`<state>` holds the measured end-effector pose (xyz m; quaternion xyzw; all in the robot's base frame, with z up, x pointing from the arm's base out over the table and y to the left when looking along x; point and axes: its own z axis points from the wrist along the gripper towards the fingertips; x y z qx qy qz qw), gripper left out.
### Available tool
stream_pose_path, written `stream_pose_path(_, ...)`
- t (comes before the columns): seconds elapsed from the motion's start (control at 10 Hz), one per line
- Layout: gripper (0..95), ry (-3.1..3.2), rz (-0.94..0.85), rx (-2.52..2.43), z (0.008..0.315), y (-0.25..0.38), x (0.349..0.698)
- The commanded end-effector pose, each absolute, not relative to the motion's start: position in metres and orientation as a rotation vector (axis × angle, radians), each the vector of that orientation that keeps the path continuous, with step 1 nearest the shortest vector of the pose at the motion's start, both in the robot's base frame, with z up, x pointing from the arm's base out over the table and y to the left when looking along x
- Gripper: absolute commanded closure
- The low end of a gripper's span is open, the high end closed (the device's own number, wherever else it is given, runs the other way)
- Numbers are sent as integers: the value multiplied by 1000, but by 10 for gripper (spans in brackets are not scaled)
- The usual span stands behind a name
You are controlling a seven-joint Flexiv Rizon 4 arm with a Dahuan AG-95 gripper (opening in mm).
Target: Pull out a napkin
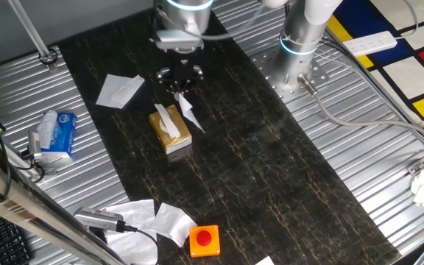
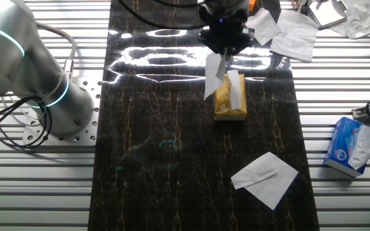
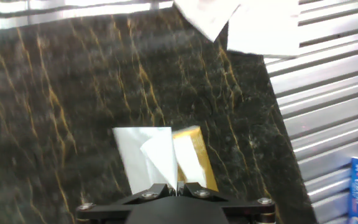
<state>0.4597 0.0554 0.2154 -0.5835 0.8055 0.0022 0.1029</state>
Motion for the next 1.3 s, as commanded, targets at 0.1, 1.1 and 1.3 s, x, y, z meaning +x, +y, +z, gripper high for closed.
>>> stream_pose_path(0.1, 950, 2449, 148, -1523, 221, 67, 467)
stream_pose_path(1.1, 950, 2982, 211, -180, 181, 156, 474)
stream_pose_path(1.3, 950, 3038, 237, -13, 177, 165, 473)
